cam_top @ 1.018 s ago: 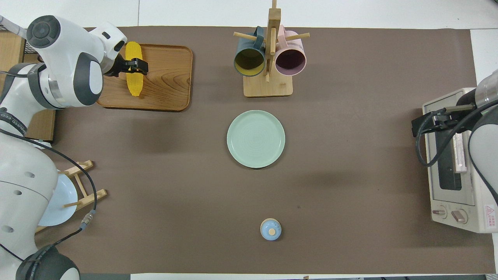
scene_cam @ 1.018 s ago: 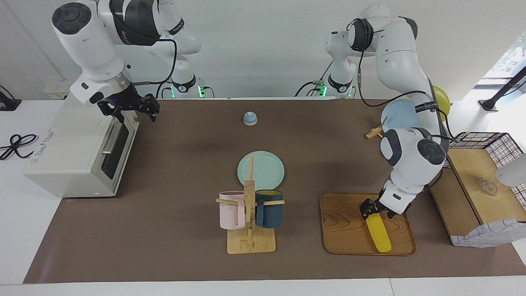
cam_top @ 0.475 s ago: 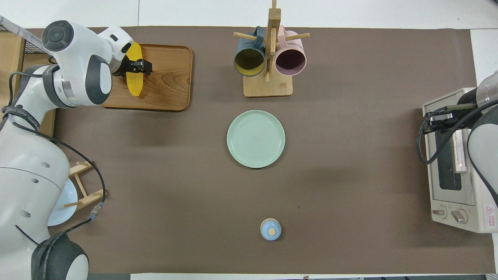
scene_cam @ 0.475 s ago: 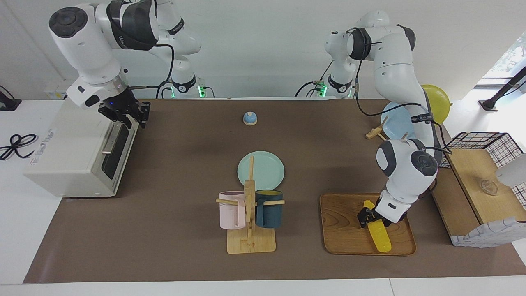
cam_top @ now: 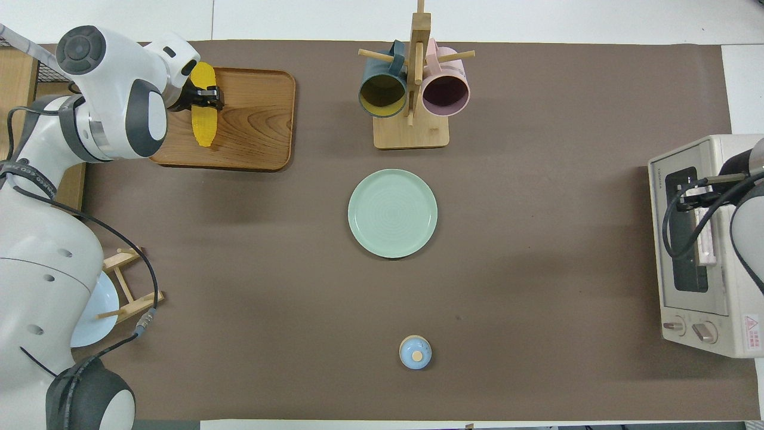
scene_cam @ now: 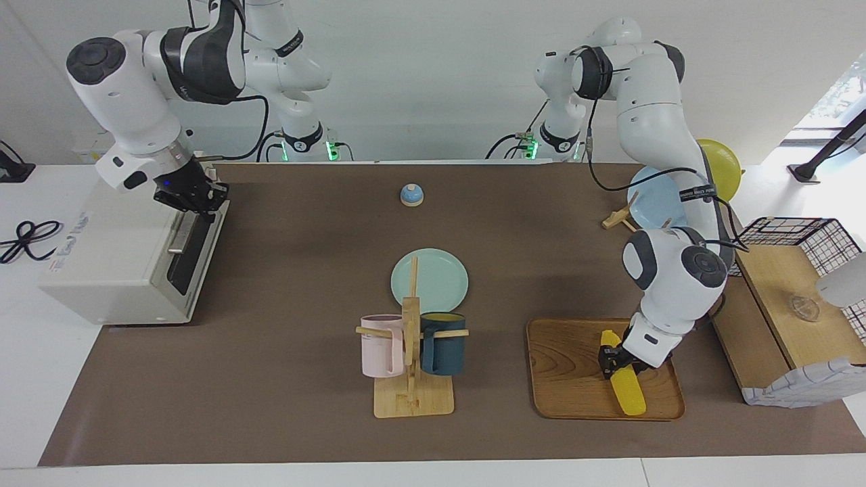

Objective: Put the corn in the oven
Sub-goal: 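Lift the corn with the left gripper and carry it toward the green plate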

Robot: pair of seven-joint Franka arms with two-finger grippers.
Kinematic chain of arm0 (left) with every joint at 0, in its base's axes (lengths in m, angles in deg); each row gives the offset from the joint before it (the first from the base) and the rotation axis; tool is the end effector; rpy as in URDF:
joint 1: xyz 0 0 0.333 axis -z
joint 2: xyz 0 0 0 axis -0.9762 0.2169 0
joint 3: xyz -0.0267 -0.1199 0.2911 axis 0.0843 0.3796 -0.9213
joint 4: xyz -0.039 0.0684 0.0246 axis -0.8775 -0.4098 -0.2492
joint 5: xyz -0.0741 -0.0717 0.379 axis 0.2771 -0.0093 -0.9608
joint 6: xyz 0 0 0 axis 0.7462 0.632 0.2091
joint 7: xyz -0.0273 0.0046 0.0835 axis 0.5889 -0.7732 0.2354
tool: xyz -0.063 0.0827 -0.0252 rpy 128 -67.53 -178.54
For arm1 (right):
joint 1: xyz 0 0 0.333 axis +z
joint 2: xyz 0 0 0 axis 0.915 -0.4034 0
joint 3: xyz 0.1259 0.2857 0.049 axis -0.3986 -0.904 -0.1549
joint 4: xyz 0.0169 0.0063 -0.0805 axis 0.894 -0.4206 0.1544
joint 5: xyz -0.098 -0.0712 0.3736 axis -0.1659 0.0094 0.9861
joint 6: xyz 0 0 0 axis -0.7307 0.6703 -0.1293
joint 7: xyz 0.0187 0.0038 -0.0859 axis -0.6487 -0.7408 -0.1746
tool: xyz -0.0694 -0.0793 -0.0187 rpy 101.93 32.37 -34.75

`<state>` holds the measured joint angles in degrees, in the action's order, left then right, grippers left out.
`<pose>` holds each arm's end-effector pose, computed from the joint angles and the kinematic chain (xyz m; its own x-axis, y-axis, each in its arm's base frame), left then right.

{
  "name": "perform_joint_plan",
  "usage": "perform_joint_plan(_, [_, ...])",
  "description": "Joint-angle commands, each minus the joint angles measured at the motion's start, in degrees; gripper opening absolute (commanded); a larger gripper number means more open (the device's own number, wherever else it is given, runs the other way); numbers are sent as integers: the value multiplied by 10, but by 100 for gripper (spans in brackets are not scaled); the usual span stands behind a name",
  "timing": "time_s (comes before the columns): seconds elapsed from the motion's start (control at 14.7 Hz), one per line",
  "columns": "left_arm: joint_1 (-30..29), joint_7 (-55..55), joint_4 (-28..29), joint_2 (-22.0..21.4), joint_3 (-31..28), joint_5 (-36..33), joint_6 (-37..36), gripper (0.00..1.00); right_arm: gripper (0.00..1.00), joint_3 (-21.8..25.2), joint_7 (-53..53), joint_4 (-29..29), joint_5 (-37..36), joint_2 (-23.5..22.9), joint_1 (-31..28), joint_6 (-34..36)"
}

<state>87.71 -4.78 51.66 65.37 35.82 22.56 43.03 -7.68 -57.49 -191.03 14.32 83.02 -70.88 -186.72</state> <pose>0.7493 -0.0975 0.3060 0.9828 -0.0343 0.1816 -0.0477 -0.9964 0.0703 0.5416 -0.0614 0.5224 0.9965 0.0444 -0.0714 0.0473 -0.9981 0.0387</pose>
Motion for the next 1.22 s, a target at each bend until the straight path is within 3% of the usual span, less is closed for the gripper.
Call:
perform_joint_plan(0.0, [0,-5,-20,15,-2,3,-5,0,0,-3,-21,-23,-29,21,-12,-14])
perform_joint_plan(0.2, [7,1,-19,1,-5,45,-14,0,0,-3,-21,-43,-30,23,-31,-38])
perform_joint_plan(0.48, [24,62,-3,-75,-7,54,-115,0,0,-3,-34,-73,-31,23,-56,-65])
perform_joint_plan(0.88, [142,199,190,-263,-6,54,-130,0,0,-3,-44,-96,-30,20,-67,-79])
perform_joint_plan(1.15, [245,289,248,-295,-6,54,-103,0,0,-3,-40,-115,-28,18,-67,-104])
